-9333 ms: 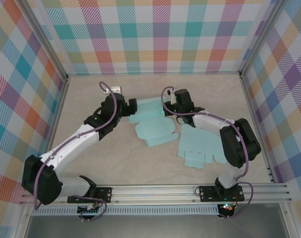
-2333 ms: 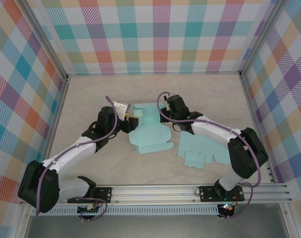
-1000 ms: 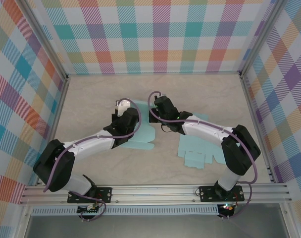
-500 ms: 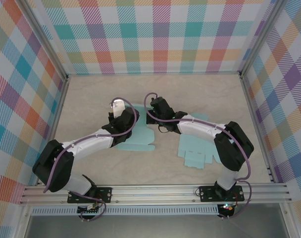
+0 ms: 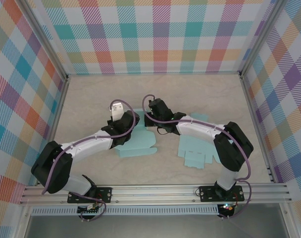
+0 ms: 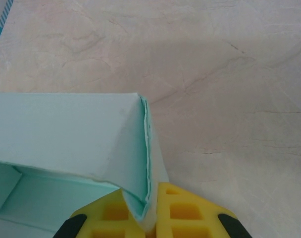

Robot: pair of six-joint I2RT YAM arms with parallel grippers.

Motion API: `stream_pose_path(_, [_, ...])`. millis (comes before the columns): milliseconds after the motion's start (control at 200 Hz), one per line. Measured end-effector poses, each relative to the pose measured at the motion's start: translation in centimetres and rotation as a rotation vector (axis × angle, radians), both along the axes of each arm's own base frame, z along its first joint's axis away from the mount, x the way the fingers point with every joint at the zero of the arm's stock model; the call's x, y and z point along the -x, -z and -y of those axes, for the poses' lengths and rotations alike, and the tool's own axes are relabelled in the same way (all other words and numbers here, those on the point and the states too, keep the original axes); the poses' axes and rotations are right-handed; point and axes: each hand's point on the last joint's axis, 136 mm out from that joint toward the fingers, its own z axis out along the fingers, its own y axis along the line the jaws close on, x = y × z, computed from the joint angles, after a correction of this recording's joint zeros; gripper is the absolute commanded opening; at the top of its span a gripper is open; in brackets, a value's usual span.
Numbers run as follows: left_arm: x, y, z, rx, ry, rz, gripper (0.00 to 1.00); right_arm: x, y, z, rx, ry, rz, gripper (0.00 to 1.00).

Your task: Fold the paper box

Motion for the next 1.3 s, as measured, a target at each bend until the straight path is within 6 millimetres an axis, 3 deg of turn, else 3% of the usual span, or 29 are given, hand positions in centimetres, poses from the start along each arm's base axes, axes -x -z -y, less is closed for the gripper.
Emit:
stream_pose_path(80, [0.0, 0.0, -0.1, -0.007, -0.018, -0.002, 0.17, 0.1, 0.0, -0.1, 0.000, -0.005, 0.000, 0.00])
stream_pose_path(150, [-0.2, -0.3, 0.1, 0.012, -0.022, 0.011, 0.27, 0.1, 0.1, 0.1, 0.007, -0.001, -0.002, 0.00])
stream_pose_path(280, [-0.6, -0.4, 0.9, 0.064, 0.012, 0.012, 0.65, 0.1, 0.9, 1.0, 0.049, 0.019, -0.023, 0.00])
stream_pose_path(445, [-0.2, -1.2, 3.2, 0.206, 0.138, -0.016, 1.00, -1.1, 1.4, 2.3, 0.102, 0.048, -0.053, 0.00])
stream_pose_path(625, [1.5, -4.2, 5.0, 0.390, 0.267, 0.019, 1.00, -1.7, 2.3, 4.8, 0.181, 0.042, -0.140, 0.00])
stream_pose_path(844, [3.5, -7.8, 4.2, 0.506, 0.296, 0.095, 1.00, -1.2, 4.4, 6.6, 0.339, -0.046, -0.280, 0.00])
stream_pose_path(984, [4.2, -8.1, 3.4, 0.518, 0.278, 0.102, 1.00, 0.3, 6.7, 7.2, 0.429, -0.125, -0.397, 0.00])
stream_pose_path(1209, [4.7, -7.1, 2.6, 0.495, 0.244, 0.074, 1.00, 0.2, 7.2, 6.9, 0.468, -0.182, -0.435, 0.13])
stream_pose_path(1299, [4.8, -7.0, 2.4, 0.490, 0.237, 0.074, 1.00, 0.0, 8.3, 7.1, 0.501, -0.186, -0.445, 0.14])
